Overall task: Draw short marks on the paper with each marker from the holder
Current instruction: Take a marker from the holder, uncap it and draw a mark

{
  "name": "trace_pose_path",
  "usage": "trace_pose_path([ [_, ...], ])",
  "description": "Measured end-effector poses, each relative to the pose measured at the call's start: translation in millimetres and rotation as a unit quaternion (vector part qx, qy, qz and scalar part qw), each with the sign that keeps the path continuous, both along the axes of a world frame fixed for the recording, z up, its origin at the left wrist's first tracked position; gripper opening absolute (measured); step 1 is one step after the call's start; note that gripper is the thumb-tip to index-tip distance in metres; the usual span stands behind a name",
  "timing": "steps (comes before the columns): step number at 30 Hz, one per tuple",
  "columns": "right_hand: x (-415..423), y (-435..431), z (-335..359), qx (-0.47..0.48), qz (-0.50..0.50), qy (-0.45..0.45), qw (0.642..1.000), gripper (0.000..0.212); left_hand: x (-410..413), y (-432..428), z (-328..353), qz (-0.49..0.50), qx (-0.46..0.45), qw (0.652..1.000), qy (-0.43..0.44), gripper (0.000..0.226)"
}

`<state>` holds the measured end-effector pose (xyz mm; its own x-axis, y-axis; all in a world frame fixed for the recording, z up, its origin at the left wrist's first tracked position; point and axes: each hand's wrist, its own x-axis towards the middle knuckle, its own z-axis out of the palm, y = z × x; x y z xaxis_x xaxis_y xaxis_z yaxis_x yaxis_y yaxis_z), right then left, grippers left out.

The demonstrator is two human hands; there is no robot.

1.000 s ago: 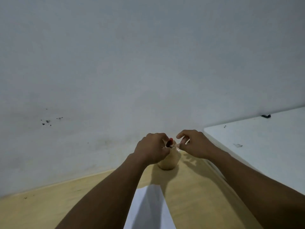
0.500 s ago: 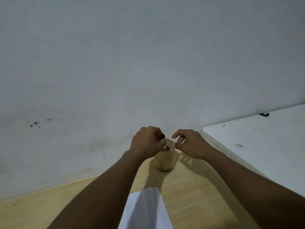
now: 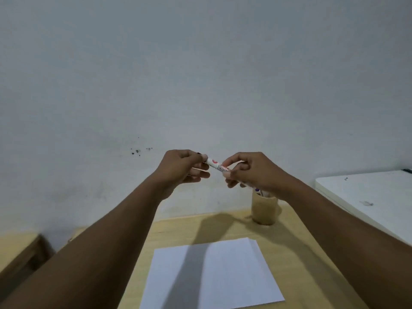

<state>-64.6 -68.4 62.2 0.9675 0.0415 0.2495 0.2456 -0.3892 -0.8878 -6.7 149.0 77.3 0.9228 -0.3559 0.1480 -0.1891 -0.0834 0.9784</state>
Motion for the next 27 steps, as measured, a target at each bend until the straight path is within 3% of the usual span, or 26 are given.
trace_pose_path([
  [2,-1,17,9,0.043,0.053,0.042,0.997,0.026,1,29,-11,-0.005,-0.041,0.997,0.063,0.02],
  [5,3,44,8,0.219,0.138,0.098,0.961,0.027,0,66,-33,0.001,-0.109,0.984,0.138,0.02],
  [9,15,95,-24,0.358,0.113,0.132,0.918,0.026,-4,96,-68,0.013,-0.136,0.976,0.17,0.021],
  [14,32,142,-81,0.345,0.02,0.196,0.918,0.031,-6,108,-102,0.002,-0.035,0.987,0.154,0.025],
  [19,38,151,-110,0.35,0.012,0.231,0.908,0.022,-6,116,-124,-0.004,0.044,0.987,0.153,0.03],
  [23,42,147,-118,0.331,0.035,0.231,0.914,0.019,-6,113,-137,-0.039,0.047,0.984,0.169,0.035],
  [27,45,134,-115,0.321,0.072,0.217,0.919,0.014,-2,109,-141,-0.034,-0.006,0.972,0.231,0.045],
])
